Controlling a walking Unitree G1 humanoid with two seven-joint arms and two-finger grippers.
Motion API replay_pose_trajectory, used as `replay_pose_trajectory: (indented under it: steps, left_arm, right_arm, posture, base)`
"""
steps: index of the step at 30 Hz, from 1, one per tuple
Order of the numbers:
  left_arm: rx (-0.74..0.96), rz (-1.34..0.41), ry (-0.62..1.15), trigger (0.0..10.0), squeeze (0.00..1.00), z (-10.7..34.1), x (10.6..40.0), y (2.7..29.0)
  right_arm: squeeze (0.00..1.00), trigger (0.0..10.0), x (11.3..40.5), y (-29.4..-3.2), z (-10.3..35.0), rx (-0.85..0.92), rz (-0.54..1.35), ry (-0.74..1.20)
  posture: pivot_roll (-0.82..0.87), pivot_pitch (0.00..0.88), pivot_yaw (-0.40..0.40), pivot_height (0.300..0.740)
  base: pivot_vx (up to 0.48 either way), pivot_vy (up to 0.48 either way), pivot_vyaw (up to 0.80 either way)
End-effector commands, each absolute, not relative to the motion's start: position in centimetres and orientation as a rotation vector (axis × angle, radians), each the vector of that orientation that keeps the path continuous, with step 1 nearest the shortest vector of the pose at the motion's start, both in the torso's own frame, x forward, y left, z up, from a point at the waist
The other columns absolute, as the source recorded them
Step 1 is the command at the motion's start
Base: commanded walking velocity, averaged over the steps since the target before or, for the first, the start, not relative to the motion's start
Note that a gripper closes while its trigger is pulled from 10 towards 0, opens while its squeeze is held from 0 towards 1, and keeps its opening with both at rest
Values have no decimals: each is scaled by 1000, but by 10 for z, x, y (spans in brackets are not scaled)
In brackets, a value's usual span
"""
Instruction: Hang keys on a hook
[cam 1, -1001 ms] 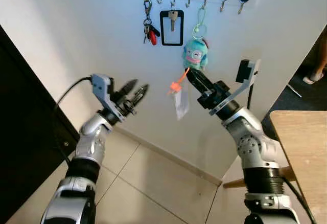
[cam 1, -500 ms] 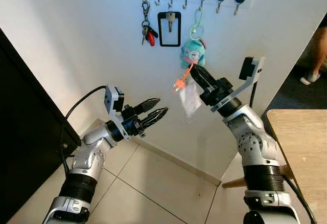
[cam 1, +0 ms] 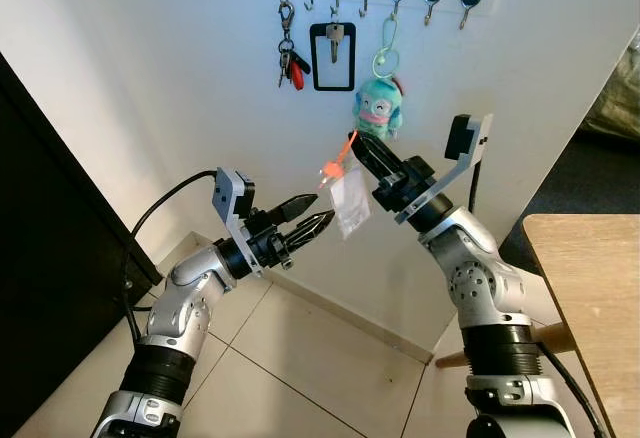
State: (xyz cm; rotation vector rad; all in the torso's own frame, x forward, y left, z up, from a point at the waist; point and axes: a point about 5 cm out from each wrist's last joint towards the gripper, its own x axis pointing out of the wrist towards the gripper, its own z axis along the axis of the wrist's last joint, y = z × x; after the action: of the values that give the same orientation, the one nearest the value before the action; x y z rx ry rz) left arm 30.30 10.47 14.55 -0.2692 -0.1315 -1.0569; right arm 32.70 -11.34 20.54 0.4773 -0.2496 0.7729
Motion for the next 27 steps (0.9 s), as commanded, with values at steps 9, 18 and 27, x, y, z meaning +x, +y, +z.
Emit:
replay_pose_trajectory:
  steps: [9,18,27]
  left_arm:
    - [-245,-962,-96,10000,0,141,310,103]
    - [-235,-869,-102,10000,0,142,320,105]
    - [-256,-903,-136,10000,0,147,318,101]
  right_arm:
    - [0,0,322,-103,207,483,805,-259]
    - [0,0,320,-99,206,484,825,-249]
    - [0,0,316,-94,202,475,867,-227]
  posture:
    - [-122,53,77,740]
    - [-126,48,75,740]
    - [-126,45,76,740]
  base:
    - [0,0,0]
    - [0,0,0]
    - [0,0,0]
